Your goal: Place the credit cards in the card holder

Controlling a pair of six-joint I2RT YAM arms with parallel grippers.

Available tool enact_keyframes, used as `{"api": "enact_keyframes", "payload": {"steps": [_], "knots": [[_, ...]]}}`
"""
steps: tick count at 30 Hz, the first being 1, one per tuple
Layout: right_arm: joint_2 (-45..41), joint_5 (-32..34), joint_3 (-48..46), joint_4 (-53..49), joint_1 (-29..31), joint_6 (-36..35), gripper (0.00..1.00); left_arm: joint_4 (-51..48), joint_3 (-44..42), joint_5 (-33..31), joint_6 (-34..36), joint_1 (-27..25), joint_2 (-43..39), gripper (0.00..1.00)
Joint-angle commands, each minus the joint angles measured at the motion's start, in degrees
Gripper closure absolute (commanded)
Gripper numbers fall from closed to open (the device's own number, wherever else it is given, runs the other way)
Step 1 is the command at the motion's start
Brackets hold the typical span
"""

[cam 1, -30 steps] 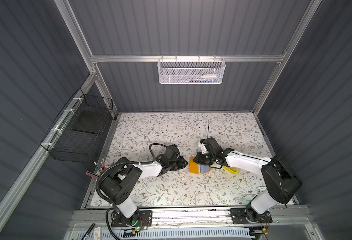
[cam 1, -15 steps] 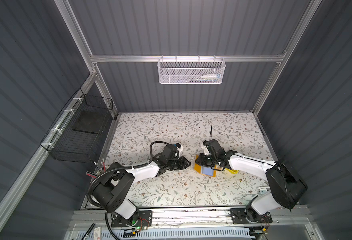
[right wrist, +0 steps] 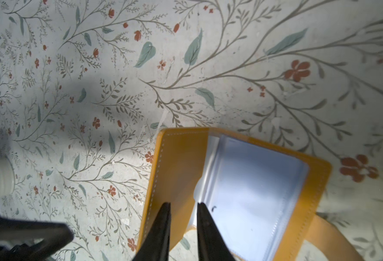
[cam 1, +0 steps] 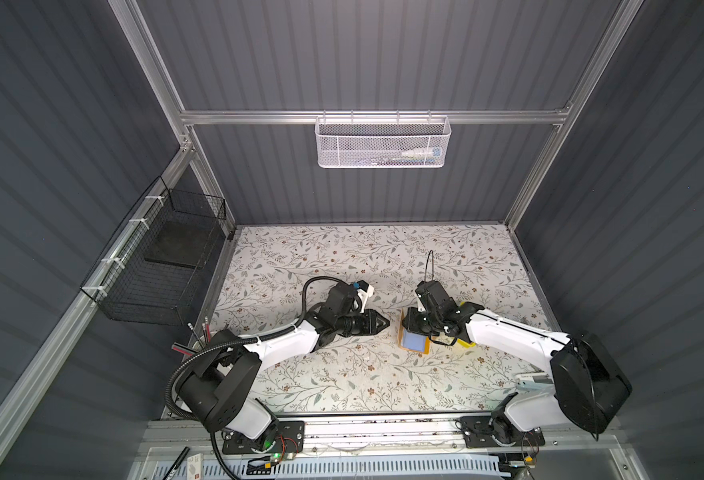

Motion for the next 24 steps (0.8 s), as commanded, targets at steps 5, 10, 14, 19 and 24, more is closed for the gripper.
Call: {"api": "enact_keyframes", "payload": {"steps": [5,10,14,19,24], "knots": [[-0.33,-1.59,-2.43,3.85,-0.26,-1.87,0.77,-2.17,4.36,-0.84,2.25,-2.18,1.33,0.69],[2.18,-4.82,-1.2,6.57,-0.24,-3.01,0.78,-2.65,4.36,-2.1,2.23,-2.26,0.83,0.7],[4.62,-9.05,-1.46,11.55,-0.32,-2.27,0.8,-4.19,4.99,-2.97,2.64,-2.26,1.33,0.7],[7.95,-10.63,-1.89,14.77,-0.32,0.43,0.81,-6.38,6.02,-3.31,3.82,-2.26,3.14,0.71],[10.75,-11.0,-1.6,14.6,-0.31,1.16,0.85,-6.88,6.95,-3.83,4.19,-2.19,6.46,0.72]]}}
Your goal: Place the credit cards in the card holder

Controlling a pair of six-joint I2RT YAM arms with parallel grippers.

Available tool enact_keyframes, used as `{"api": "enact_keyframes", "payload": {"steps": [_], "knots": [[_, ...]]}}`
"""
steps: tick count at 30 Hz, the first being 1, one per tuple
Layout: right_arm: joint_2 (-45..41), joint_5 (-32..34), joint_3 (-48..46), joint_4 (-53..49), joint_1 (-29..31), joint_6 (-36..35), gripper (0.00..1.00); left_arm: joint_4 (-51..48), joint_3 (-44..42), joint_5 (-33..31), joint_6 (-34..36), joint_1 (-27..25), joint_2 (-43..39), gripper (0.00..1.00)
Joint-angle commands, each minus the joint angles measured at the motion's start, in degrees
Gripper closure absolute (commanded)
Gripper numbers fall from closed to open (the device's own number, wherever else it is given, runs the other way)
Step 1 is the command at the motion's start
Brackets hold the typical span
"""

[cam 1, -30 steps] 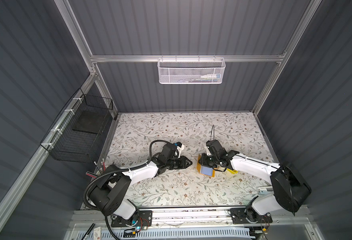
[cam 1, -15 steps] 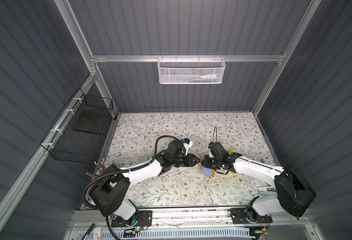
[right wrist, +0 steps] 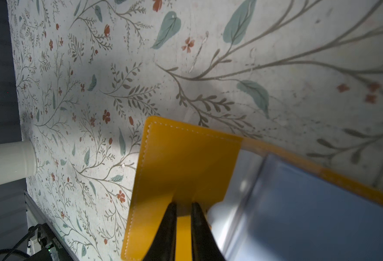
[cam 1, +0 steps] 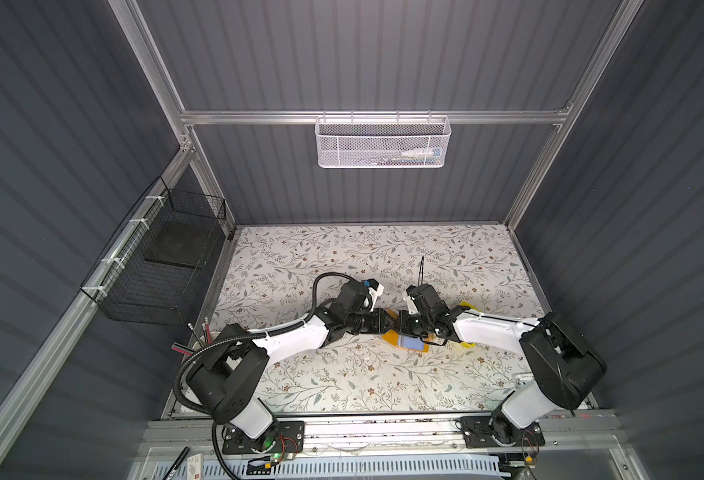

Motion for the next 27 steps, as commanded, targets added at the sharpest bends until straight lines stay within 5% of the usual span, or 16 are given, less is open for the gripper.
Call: {"api": "enact_keyframes", "payload": {"steps": [1,14,27], "knots": [[1.56,-1.06,0.33,0.58,-0.21,1.13,0.86,-1.72,2.01,-0.97,1.55,-0.03,2.6,0.73],[0.09,0.61,0.58,-2.13,-0.23,1.4,0.92,-0.06,1.55,-6.6,1.27,0.06,9.46,0.79],[-6.98,14.03,1.74,-19.03,-0.24,-2.06,0.88,0.86,-0.01,-6.81,0.34,0.05,11.11,0.79]]}}
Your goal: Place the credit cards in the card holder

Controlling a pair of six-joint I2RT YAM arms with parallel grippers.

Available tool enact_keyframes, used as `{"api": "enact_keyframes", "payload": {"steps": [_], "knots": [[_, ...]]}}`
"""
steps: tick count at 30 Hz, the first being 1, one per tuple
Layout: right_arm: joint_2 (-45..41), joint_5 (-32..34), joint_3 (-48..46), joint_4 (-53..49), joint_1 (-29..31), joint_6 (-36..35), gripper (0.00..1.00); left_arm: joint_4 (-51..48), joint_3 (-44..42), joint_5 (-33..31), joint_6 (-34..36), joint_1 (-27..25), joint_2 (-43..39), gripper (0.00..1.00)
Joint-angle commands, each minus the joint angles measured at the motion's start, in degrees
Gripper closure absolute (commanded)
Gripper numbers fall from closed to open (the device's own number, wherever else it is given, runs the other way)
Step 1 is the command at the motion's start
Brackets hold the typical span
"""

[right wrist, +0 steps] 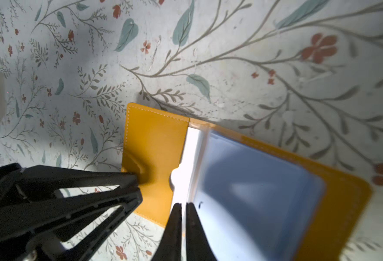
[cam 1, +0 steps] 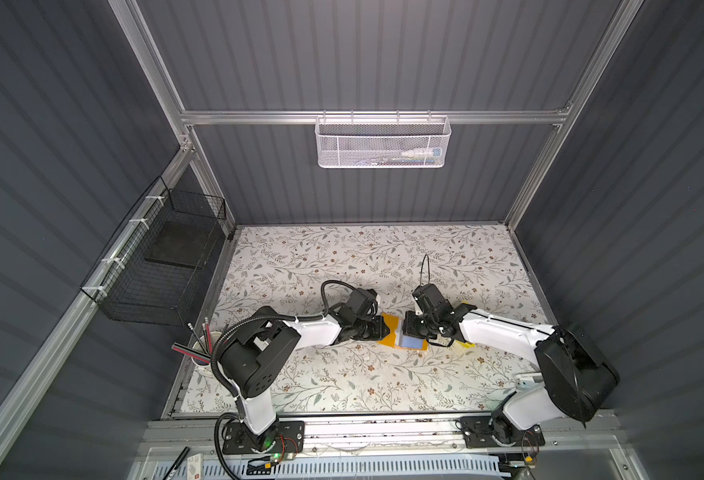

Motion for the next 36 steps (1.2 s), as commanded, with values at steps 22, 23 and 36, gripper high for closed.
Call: {"api": "enact_keyframes", "payload": {"steps": [22,23,36], "knots": [[-1.84,5.24,-2.59,-9.91,-3.66,-1.06,0.64,1.99,-6.28,0.09,-3.39,-0.09,-3.2,0.79],[-1.62,4.41,-2.83,-9.55,-3.94,-1.06,0.64,1.81,-6.49,0.02,-3.34,-0.05,-3.54,0.79],[2.41,-3.64,-3.11,-0.59,-4.38,-2.27,0.68,-1.2,-9.42,-2.05,-3.6,-0.08,-8.03,0.79]]}}
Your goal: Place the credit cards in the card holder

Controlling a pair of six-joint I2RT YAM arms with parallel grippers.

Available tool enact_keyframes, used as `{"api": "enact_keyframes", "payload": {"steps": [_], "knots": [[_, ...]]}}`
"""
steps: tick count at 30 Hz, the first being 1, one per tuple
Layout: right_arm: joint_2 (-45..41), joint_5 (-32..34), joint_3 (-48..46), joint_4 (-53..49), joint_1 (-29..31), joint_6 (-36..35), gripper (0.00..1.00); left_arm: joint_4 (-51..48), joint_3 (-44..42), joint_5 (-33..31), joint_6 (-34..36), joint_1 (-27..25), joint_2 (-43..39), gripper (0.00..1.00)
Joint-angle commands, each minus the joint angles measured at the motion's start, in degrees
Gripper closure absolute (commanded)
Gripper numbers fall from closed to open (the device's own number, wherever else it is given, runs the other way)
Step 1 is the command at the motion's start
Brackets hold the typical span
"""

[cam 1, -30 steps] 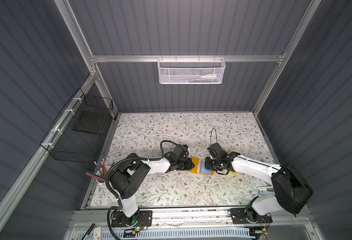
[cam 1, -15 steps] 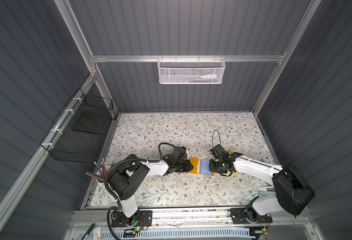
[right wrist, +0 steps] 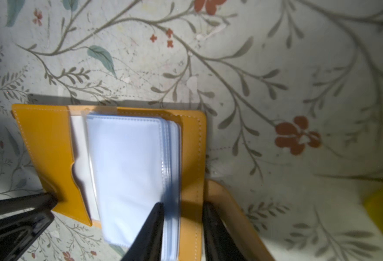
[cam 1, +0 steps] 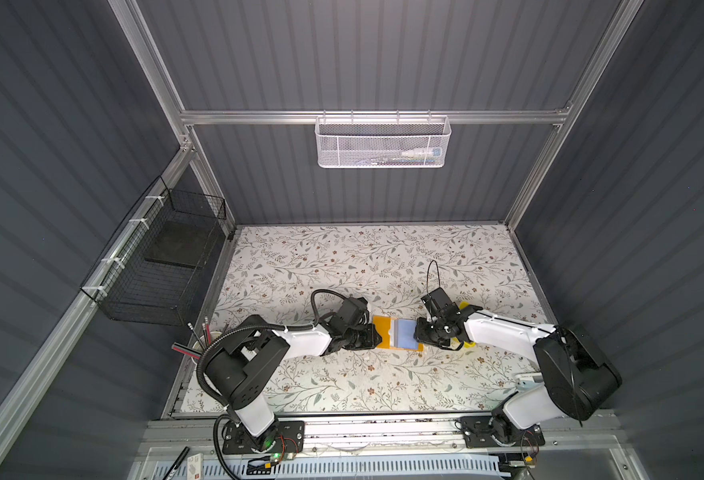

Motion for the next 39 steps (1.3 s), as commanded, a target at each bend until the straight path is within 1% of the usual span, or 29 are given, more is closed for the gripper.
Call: {"api": "enact_keyframes", "payload": {"steps": [1,5,11,16,24,27,32,39], "knots": [[1.68,-3.15,0.39,2.89,0.04,-1.21,0.68,-3.78,-0.86,-1.83,0.02,0.03,-2.43,0.79],[3.51,-3.37,2.57,2.88,1.04,-3.03,0.68,-6.92,-0.41,-3.34,0.72,0.4,-4.54,0.79],[6.55,-3.11,6.13,2.29,3.05,-4.41,0.68,-9.97,1.25,-1.77,2.22,3.03,-5.64,0.77],[8.2,-2.85,7.51,2.77,4.37,-4.92,0.68,-10.58,2.78,0.51,3.62,4.78,-4.4,0.76],[9.4,-1.47,9.69,1.91,5.11,-6.7,0.68,-11.42,6.1,1.37,5.41,5.09,-0.66,0.73],[9.91,-0.71,11.44,0.6,5.12,-7.66,0.68,-12.0,6.87,0.79,5.91,5.09,0.65,0.73],[7.63,0.7,11.92,-0.24,5.26,-7.86,0.68,-12.84,5.6,-2.85,6.02,5.13,0.43,0.75],[3.62,1.14,12.35,-0.78,6.71,-7.94,0.69,-10.06,3.59,-1.62,4.56,5.09,0.76,0.75]]}}
